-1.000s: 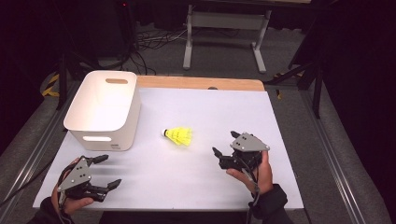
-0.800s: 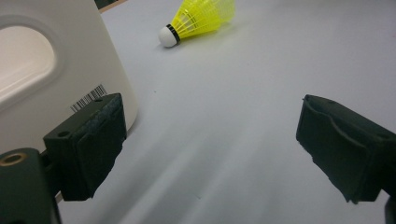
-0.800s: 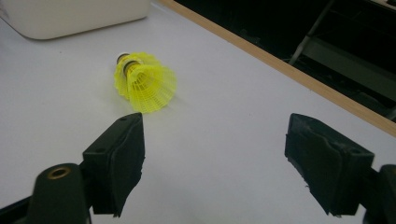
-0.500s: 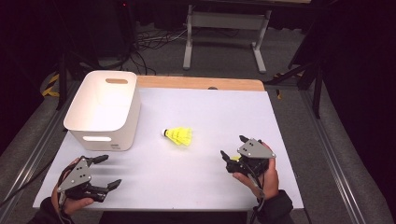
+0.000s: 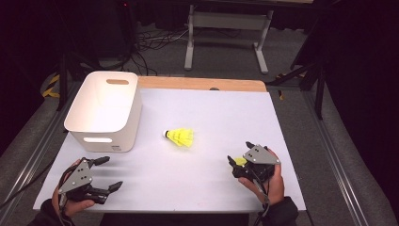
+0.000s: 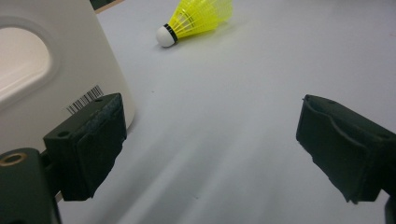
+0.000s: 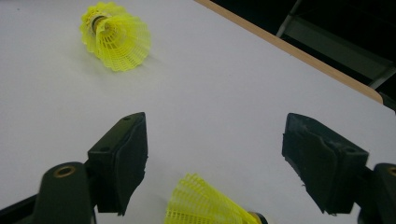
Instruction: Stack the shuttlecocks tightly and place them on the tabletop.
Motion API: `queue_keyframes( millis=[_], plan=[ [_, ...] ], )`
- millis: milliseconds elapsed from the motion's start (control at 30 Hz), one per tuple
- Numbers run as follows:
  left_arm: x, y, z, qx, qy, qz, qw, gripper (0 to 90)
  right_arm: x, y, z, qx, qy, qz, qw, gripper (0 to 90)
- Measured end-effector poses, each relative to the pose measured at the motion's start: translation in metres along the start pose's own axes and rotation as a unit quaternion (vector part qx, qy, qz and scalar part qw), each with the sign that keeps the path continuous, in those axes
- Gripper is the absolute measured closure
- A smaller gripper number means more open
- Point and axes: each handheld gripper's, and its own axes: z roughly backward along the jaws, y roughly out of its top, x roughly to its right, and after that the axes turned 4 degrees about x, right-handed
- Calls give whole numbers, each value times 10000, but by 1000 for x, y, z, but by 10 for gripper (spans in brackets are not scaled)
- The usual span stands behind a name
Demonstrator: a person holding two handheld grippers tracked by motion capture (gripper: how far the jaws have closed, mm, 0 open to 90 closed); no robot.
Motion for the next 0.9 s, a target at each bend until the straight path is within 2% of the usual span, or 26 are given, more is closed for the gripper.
queue_keyframes(
  millis=[433,900],
  plan=[
    [0,0,-1,-17,-10,-4,10000,93,2,-12,0,-168,-93,-22,9998,252],
    [0,0,-1,-37,-39,-16,10000,93,0,-24,-16,-770,-156,410,9961,409]
  ],
)
